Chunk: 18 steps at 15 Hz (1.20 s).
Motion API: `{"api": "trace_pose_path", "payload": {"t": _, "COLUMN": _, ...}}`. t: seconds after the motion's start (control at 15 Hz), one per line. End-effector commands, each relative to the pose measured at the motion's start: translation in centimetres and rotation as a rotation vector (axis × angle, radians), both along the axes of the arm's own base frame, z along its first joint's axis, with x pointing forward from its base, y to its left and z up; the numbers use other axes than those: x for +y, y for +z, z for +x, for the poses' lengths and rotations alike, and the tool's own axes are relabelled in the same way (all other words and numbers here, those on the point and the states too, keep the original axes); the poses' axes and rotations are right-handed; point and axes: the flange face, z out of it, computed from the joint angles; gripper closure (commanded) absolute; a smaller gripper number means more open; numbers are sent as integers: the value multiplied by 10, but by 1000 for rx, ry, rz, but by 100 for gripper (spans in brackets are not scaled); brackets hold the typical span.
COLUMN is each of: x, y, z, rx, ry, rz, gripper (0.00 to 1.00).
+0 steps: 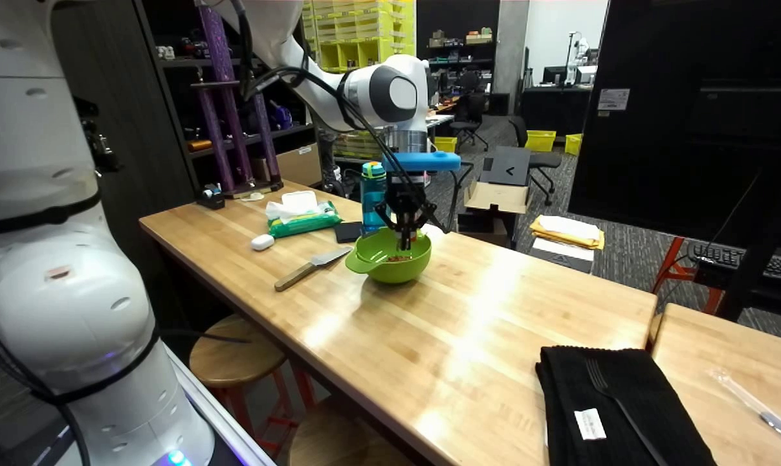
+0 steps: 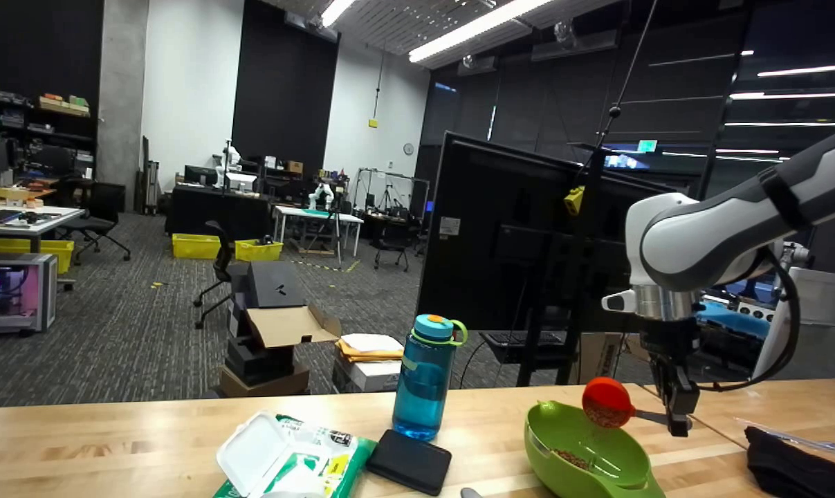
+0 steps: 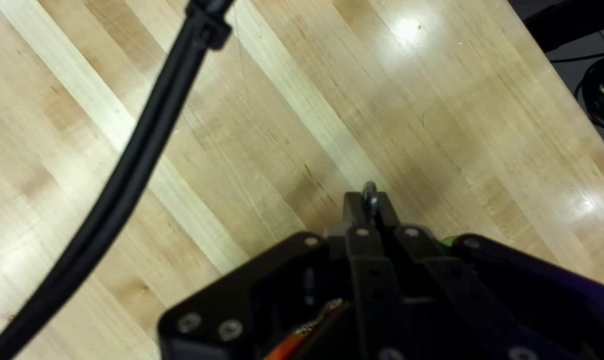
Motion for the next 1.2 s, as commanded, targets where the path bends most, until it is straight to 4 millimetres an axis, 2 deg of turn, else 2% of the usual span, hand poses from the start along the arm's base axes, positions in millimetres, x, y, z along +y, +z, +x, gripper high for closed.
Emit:
{"api": "trace_pose_path", "payload": {"t": 0.0, "x": 8, "y": 9, "z": -11, "rx": -35, "ry": 21, "rz": -57, "gripper": 99}}
{"api": "trace_pose_path", "payload": {"t": 0.6, "x": 21, "y": 11, "z": -29, "rx": -54, "ry": 81, "rz": -174, "gripper": 99}}
{"api": "trace_pose_path", "payload": {"t": 1.13, "x": 37, "y": 18, "z": -46, "rx": -140, "ry": 114, "rz": -283, "gripper": 99}}
